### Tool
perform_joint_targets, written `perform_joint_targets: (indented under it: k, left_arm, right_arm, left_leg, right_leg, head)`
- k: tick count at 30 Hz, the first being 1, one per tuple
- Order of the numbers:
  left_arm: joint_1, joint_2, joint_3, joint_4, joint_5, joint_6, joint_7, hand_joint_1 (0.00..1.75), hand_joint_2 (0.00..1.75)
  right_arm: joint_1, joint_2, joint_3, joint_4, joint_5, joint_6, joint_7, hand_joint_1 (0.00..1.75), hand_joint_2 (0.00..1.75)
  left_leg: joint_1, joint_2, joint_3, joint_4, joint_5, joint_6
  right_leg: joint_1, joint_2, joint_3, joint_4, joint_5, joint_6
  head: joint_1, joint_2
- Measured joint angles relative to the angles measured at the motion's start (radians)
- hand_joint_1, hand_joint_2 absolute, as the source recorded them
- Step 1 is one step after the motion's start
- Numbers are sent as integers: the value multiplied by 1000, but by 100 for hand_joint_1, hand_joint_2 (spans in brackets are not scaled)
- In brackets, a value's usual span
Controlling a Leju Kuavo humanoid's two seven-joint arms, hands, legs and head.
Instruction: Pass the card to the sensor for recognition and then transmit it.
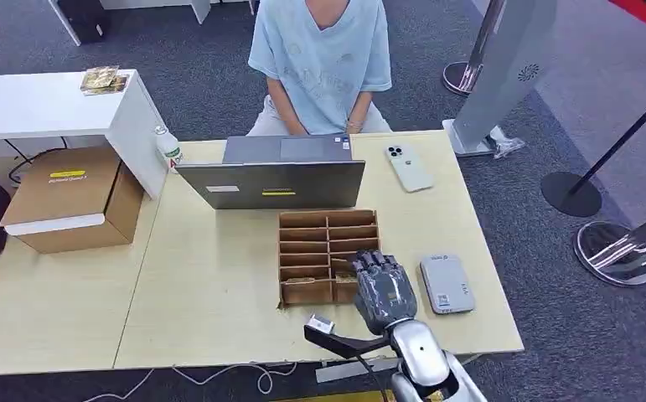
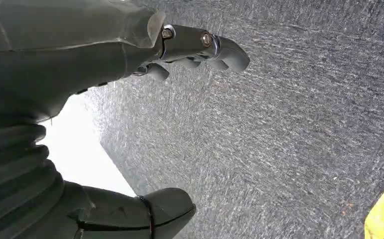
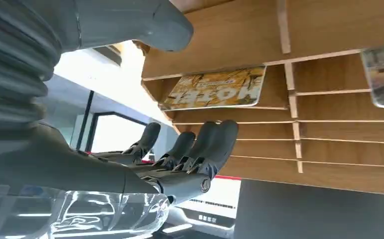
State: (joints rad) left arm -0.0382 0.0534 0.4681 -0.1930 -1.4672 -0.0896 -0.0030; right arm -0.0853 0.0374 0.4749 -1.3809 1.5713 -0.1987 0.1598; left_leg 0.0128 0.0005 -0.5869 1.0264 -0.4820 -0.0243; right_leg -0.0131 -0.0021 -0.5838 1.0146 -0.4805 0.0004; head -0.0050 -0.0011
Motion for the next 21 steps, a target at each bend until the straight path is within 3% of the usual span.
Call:
perform_joint_targets:
  k: [21]
  left_arm:
    - [0,0,6,0,-2,2,0,0,175]
  right_arm:
    - [34,8,-50,-36,0,-20,-34,75,175]
  left_leg:
    - [0,0,0,0,0,0]
  right_leg:
    - [0,0,0,0,0,0]
  head:
    - [0,0]
